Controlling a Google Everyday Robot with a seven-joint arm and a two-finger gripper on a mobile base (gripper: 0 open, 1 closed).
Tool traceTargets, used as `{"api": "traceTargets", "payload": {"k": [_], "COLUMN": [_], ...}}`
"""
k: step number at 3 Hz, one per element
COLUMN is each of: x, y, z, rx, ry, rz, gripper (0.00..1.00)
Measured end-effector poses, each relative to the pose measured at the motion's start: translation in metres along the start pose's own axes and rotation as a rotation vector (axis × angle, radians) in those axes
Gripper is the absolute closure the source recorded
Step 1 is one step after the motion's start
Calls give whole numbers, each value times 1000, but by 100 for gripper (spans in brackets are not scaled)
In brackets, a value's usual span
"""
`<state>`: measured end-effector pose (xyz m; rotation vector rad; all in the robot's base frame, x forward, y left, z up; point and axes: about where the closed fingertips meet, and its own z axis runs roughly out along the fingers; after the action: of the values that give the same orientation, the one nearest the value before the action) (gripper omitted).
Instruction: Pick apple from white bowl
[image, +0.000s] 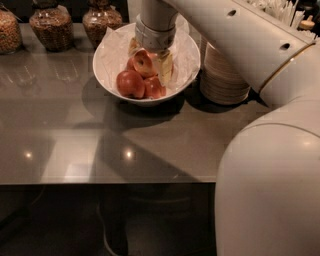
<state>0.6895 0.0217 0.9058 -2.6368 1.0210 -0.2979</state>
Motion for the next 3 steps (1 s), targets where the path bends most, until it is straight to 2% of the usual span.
{"api": "traceTargets", "payload": {"k": [3], "x": [-14], "y": [-3], "z": [-10], "rx": [3], "ry": [59], "rz": [-97], "gripper": [23]}}
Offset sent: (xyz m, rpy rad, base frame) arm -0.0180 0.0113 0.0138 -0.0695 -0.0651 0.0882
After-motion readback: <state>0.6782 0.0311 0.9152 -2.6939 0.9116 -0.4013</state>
